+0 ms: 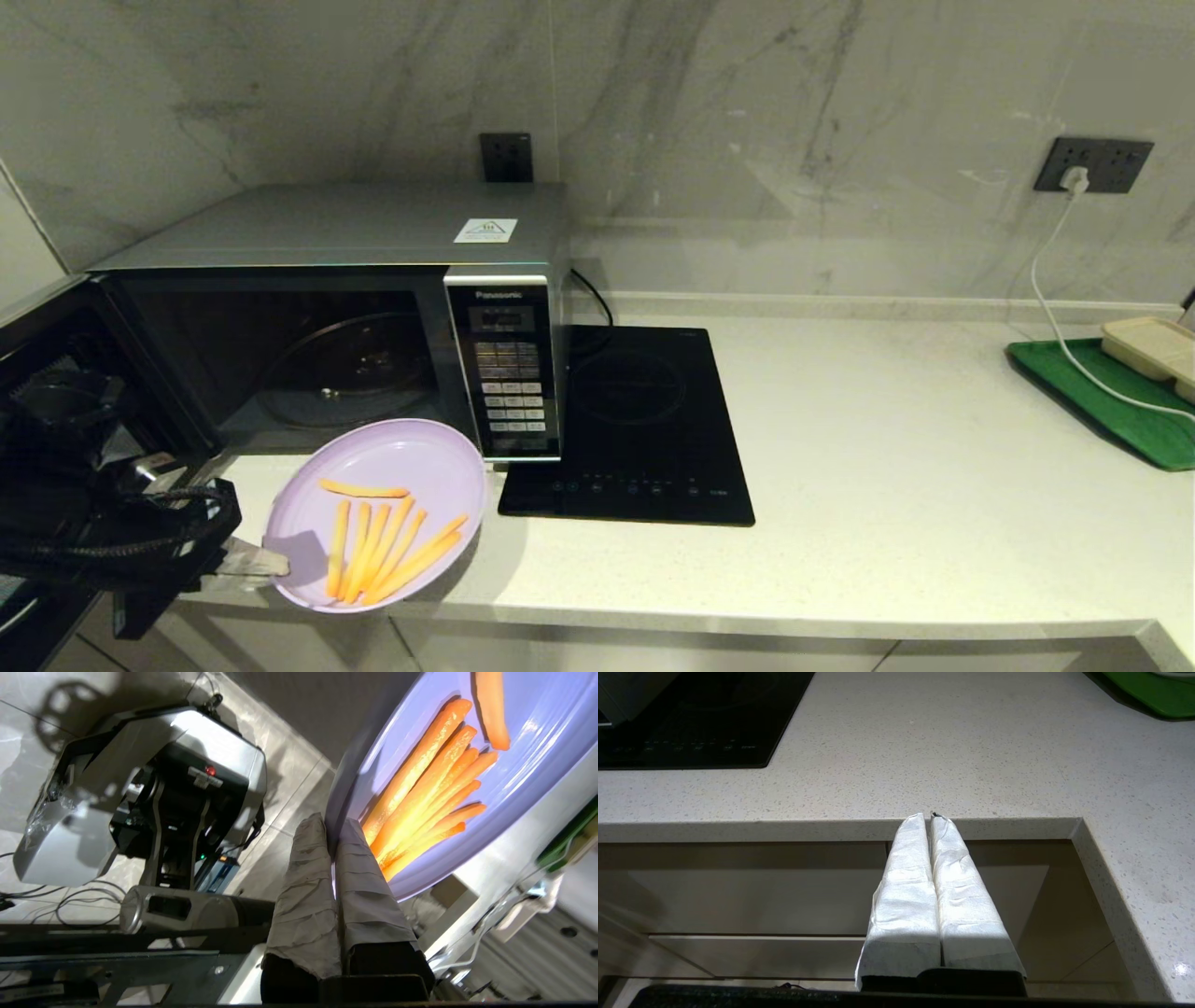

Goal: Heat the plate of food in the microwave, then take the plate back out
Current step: Put the plate in the microwave oven

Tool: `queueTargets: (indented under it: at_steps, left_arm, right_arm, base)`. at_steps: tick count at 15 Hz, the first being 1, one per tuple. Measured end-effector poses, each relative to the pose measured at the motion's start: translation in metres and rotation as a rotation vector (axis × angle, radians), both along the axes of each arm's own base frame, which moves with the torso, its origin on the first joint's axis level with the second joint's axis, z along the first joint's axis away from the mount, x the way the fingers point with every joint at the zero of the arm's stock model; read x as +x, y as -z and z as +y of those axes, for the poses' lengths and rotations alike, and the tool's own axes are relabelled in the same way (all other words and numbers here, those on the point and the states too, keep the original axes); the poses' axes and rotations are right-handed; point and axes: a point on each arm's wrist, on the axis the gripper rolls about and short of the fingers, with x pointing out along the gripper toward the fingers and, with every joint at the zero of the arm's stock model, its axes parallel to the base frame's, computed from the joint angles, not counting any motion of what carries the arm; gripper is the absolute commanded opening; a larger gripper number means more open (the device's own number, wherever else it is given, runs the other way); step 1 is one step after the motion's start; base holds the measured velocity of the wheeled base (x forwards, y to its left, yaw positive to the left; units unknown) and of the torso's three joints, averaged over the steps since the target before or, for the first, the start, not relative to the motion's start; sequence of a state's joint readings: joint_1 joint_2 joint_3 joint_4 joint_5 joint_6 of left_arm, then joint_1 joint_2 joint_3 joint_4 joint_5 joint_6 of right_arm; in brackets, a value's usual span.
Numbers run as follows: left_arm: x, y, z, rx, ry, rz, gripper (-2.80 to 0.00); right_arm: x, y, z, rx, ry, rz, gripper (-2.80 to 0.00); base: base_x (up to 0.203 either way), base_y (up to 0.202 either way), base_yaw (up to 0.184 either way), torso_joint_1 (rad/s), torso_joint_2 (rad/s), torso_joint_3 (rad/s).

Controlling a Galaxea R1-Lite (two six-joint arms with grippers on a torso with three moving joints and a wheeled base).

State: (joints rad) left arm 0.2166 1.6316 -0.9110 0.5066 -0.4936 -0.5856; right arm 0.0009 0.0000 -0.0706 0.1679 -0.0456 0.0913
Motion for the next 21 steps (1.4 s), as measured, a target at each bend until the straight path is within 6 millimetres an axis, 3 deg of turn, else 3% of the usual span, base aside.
queueTargets:
  at_steps: [5, 21]
  left_arm:
    - [0.024, 0.003, 0.020, -0.014, -0.074, 0.010, -2.80]
    - [0.091, -0.014, 0.047, -0.106, -0.320, -0.017, -2.80]
  right_arm:
    - [0.000, 0.000, 0.000, 0.000, 0.000, 0.000, -2.80]
    - [0.000, 0.000, 0.000, 0.000, 0.000, 0.000, -2.80]
  base:
    - [0.000, 0.000, 0.000, 0.000, 0.00, 0.000]
    - [0.000, 0.000, 0.000, 0.000, 0.00, 0.000]
